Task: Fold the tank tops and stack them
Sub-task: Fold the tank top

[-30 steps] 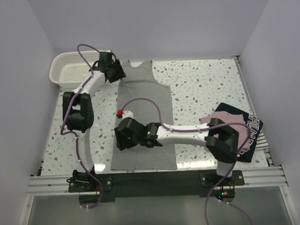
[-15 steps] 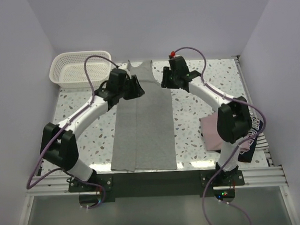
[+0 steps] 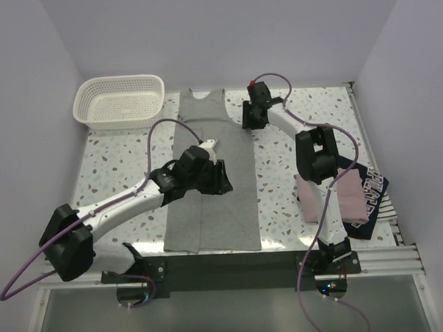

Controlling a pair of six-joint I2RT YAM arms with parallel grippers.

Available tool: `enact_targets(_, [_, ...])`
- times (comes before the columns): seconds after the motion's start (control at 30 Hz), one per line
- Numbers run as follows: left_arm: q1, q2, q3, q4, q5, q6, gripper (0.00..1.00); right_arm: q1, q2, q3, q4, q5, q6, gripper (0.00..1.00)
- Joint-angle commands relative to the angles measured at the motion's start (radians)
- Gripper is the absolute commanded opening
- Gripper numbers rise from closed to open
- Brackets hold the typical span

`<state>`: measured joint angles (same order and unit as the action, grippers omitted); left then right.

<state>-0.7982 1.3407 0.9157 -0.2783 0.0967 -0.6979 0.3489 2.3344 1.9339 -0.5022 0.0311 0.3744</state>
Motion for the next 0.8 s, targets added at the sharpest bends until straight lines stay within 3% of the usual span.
enact_targets(0.0, [-0.047, -0.025, -0.02, 0.036, -0.002, -0.035, 0.49, 0.004, 0.013, 0.05, -0.009, 0.012, -0.014, 0.4])
enact_targets(0.43, [-0.252, 0.1, 0.037, 0.051, -0.058, -0.069, 0.47, 0.002, 0.022, 0.023, -0.007, 0.056, -0.029, 0.39])
enact_targets(0.77, [-0.386, 0.284, 0.158, 0.027, -0.094, -0.08, 0.45, 0.002, 0.016, -0.021, 0.01, 0.069, -0.025, 0.16])
